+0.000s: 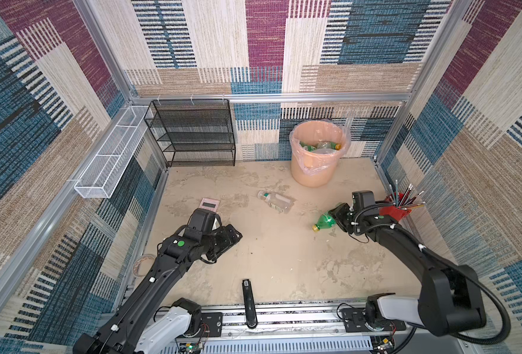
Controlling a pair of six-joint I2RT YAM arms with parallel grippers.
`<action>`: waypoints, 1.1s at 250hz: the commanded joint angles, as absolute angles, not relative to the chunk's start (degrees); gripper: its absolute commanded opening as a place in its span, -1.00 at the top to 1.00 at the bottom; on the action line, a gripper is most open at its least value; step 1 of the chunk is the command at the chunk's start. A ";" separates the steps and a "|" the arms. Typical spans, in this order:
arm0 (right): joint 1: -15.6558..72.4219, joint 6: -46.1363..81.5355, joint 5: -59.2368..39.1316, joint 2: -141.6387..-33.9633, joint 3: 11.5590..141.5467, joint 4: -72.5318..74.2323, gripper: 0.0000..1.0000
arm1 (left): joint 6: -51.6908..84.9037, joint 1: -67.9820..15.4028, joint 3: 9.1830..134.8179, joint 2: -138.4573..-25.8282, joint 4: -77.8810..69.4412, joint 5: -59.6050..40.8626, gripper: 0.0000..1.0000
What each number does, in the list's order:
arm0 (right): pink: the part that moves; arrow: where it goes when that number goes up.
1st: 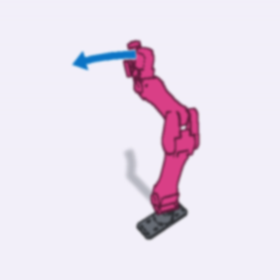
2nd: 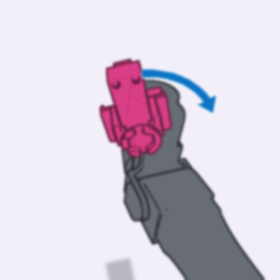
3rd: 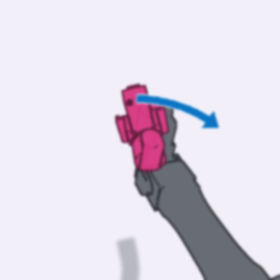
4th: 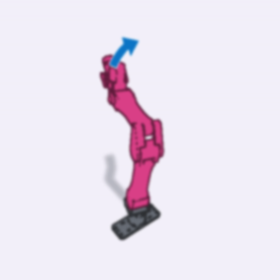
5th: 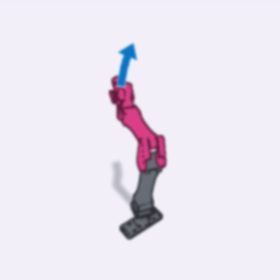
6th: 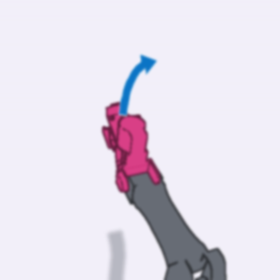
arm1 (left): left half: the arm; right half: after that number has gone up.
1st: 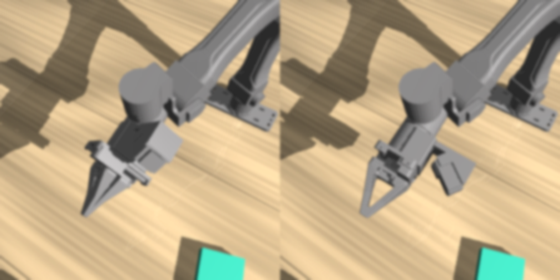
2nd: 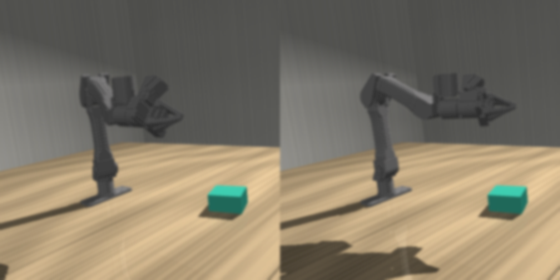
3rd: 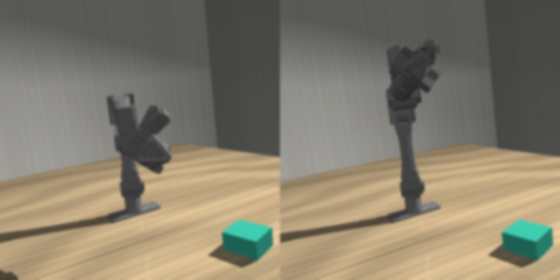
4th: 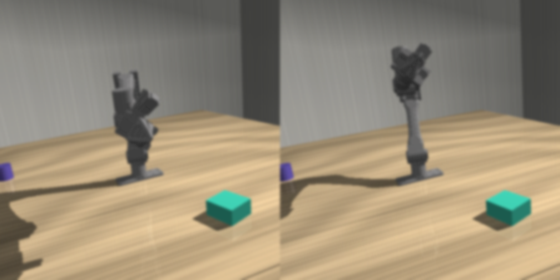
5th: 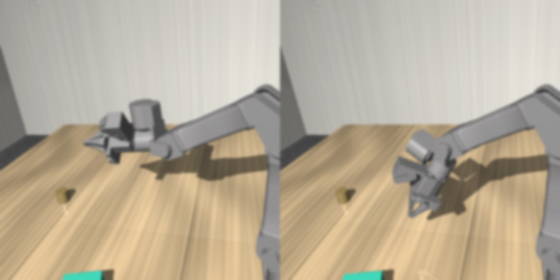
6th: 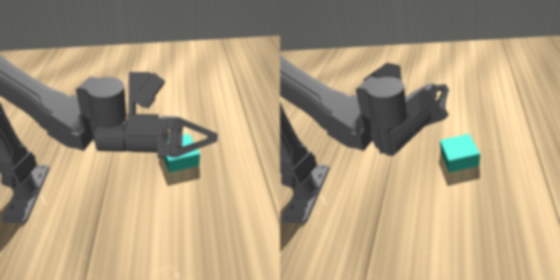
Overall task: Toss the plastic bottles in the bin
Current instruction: 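Lift the yellow-capped green bottle and carry it toward the bin with the right gripper, then open the right gripper over the bin to drop the bottle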
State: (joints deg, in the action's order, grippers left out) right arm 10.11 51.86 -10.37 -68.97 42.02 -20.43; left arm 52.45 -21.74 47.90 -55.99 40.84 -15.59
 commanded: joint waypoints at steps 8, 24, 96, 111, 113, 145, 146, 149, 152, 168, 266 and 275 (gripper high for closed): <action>14.21 45.58 -1.04 -57.38 34.39 -18.43 0.16 | 51.42 -21.61 49.03 -58.80 36.73 -18.29 -0.62; 15.91 44.46 1.54 -51.00 30.84 -17.53 0.19 | 51.57 -21.62 49.31 -60.12 35.75 -19.01 -0.62; 17.16 32.17 9.52 -33.11 23.97 -7.51 0.33 | 50.42 -21.62 53.34 -66.19 35.39 -21.35 -0.61; 17.14 28.97 10.26 -33.39 24.83 -3.52 0.35 | 50.06 -21.62 54.42 -66.96 35.70 -21.34 -0.61; 17.12 28.60 10.37 -33.48 24.91 -2.92 0.35 | 50.02 -21.62 54.56 -67.01 35.75 -21.35 -0.61; 17.14 22.94 12.05 -41.30 31.38 6.79 0.29 | 50.24 -21.62 55.96 -67.43 36.05 -20.85 -0.61; 17.14 22.76 12.09 -41.70 31.73 7.09 0.29 | 50.25 -21.62 55.97 -67.42 36.09 -20.84 -0.61; 17.15 22.19 12.14 -42.97 32.82 8.03 0.29 | 50.31 -21.58 56.03 -67.41 36.11 -20.79 -0.61; 17.14 21.46 12.23 -44.36 33.65 8.92 0.28 | 50.40 -21.62 56.11 -67.37 36.04 -20.68 -0.61; 17.05 18.09 11.84 -52.59 41.75 13.79 0.25 | 50.95 -21.62 55.95 -66.91 35.85 -20.34 -0.61; 15.79 7.10 10.16 -87.18 108.57 0.79 -0.79 | 53.99 -21.62 53.45 -62.43 34.48 -17.23 -0.61; 15.81 7.42 10.37 -87.44 110.89 -1.25 -0.90 | 54.42 -21.62 52.92 -62.15 34.17 -17.22 -0.61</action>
